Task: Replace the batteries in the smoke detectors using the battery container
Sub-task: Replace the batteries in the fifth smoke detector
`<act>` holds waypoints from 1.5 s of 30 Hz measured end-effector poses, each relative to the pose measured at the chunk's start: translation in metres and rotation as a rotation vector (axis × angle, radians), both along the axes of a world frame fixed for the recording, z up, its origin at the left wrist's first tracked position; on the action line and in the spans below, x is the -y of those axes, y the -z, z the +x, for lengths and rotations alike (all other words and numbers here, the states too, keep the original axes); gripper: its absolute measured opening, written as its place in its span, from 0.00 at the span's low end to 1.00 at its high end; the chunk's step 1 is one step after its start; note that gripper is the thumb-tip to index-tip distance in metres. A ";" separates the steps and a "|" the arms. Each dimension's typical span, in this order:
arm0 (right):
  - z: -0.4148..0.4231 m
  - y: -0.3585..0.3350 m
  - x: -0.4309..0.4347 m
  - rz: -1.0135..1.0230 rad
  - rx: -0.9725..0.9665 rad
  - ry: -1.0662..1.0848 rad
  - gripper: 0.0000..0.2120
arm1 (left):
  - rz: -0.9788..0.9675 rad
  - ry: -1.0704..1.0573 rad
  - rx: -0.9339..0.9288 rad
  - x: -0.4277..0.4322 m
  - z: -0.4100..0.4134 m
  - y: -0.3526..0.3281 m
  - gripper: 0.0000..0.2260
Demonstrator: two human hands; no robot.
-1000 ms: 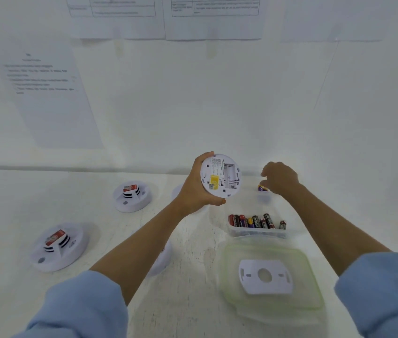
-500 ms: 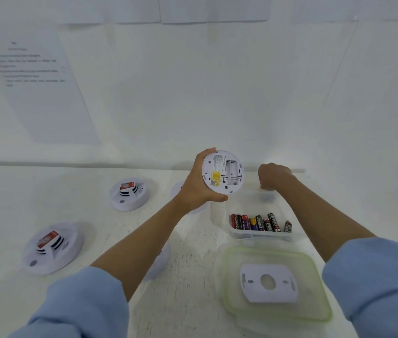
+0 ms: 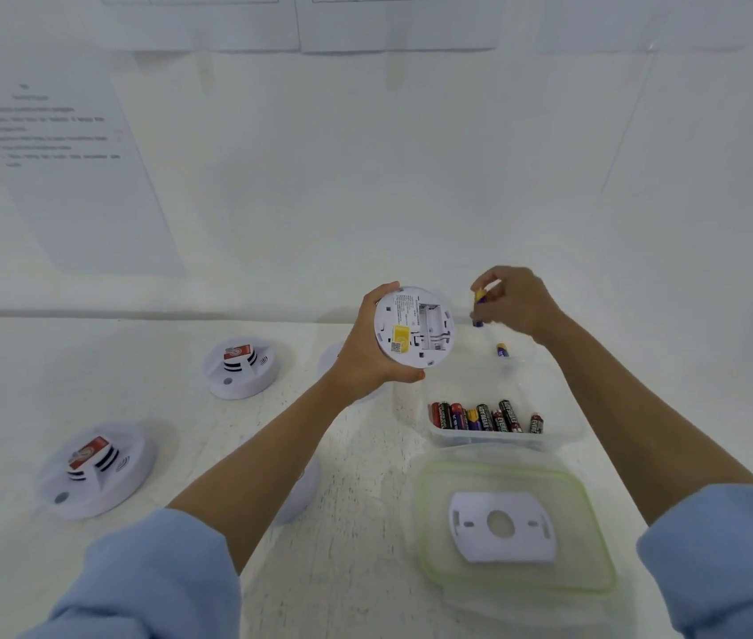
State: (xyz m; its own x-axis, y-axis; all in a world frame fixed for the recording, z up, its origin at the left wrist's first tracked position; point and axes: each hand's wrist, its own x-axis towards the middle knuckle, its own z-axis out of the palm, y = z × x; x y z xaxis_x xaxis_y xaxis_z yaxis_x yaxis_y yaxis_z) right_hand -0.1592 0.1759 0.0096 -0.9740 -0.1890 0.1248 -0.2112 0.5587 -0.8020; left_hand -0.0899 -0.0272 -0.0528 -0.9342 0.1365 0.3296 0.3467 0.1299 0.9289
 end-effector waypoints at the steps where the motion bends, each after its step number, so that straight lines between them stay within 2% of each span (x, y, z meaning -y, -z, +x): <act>1: 0.008 -0.008 0.002 -0.110 -0.019 -0.011 0.12 | 0.001 -0.002 -0.006 -0.001 0.001 -0.001 0.46; 3: 0.024 -0.019 0.006 -0.287 -0.050 -0.053 0.13 | 0.001 -0.007 -0.016 -0.004 0.004 -0.003 0.45; 5: 0.040 -0.021 0.012 -0.363 -0.084 -0.077 0.13 | -0.004 -0.004 -0.024 -0.007 0.006 -0.004 0.45; 10: 0.071 -0.004 0.025 -0.279 -0.193 -0.100 0.15 | 0.006 0.009 -0.012 -0.012 0.014 -0.006 0.46; 15: 0.084 0.007 0.024 -0.082 -0.319 -0.173 0.09 | 0.018 0.012 -0.014 -0.010 0.021 -0.011 0.47; 19: 0.091 0.006 0.021 0.251 -0.397 -0.317 0.13 | 0.036 0.005 -0.015 -0.008 0.024 -0.011 0.45; 22: 0.092 0.003 0.017 0.340 -0.406 -0.394 0.13 | 0.029 0.018 -0.009 -0.006 0.027 -0.011 0.47; 25: 0.091 -0.004 0.014 0.252 -0.371 -0.376 0.12 | 0.035 0.071 0.013 -0.008 0.032 -0.012 0.47; 28: 0.082 -0.010 0.012 0.182 -0.361 -0.303 0.17 | 0.051 0.088 0.009 -0.011 0.036 -0.015 0.45; 30: 0.080 -0.013 0.011 0.076 -0.229 -0.278 0.21 | 0.051 0.090 0.009 -0.011 0.038 -0.017 0.45; 33: 0.082 -0.013 0.012 -0.073 -0.011 -0.306 0.19 | 0.059 0.100 0.025 -0.011 0.039 -0.019 0.44; 37: 0.083 -0.011 0.014 -0.070 -0.043 -0.282 0.17 | 0.062 0.092 0.026 -0.010 0.039 -0.019 0.45; 45: 0.076 -0.003 0.018 -0.189 0.016 -0.281 0.13 | 0.072 0.095 0.026 -0.010 0.033 -0.018 0.44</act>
